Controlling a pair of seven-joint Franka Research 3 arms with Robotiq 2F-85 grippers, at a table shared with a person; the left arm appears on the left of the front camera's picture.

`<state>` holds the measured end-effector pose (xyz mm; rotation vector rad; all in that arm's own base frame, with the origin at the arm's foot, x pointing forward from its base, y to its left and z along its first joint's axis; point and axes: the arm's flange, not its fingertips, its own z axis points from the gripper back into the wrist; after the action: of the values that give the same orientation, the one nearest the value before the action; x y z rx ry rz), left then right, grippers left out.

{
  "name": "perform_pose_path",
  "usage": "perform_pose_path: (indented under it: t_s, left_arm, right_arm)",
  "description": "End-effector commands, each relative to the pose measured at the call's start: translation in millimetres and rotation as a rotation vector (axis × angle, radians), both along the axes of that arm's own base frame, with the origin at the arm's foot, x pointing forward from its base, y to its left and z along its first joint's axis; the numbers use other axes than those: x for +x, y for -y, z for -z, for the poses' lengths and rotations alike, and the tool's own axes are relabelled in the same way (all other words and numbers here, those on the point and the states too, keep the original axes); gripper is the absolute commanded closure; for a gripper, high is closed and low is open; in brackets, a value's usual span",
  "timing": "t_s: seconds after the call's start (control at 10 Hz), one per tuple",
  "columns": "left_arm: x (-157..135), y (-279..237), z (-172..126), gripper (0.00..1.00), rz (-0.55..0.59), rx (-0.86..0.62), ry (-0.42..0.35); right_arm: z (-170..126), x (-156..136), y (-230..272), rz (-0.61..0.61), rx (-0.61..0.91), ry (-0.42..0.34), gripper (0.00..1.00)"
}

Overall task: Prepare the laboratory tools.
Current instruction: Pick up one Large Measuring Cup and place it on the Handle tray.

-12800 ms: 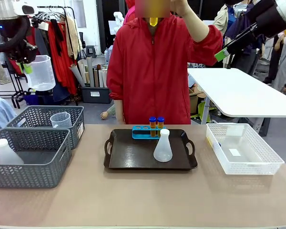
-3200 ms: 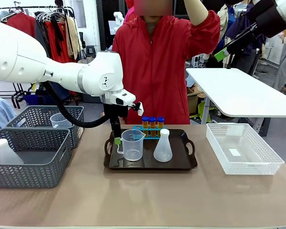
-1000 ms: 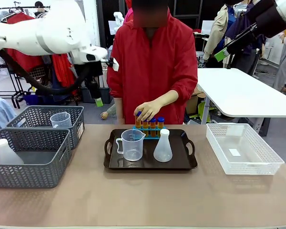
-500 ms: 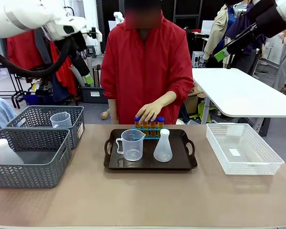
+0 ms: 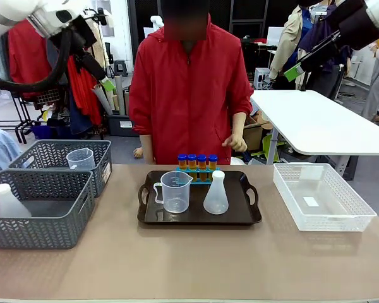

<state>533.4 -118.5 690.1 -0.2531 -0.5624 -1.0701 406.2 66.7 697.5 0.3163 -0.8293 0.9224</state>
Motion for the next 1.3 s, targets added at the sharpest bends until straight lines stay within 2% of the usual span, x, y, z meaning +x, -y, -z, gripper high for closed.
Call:
perform_pose_path:
  t_s: [0.0, 0.7, 1.2]
  left_arm:
    - [-16.1, -9.5, -2.5, 0.0, 0.052, -0.065, 0.037]
    - [-35.9, -17.0, -22.4, 0.0, 0.101, -0.152, 0.1]
    - [-40.1, -17.1, -23.3, 0.0, 0.112, -0.137, 0.104]
  right_arm:
    - [-0.3, -0.5, 0.6, -0.006, 0.01, 0.001, 0.0]
    - [-0.3, -0.5, 0.6, -0.006, 0.01, 0.001, 0.0]
    - [-0.3, -0.5, 0.6, -0.006, 0.01, 0.001, 0.0]
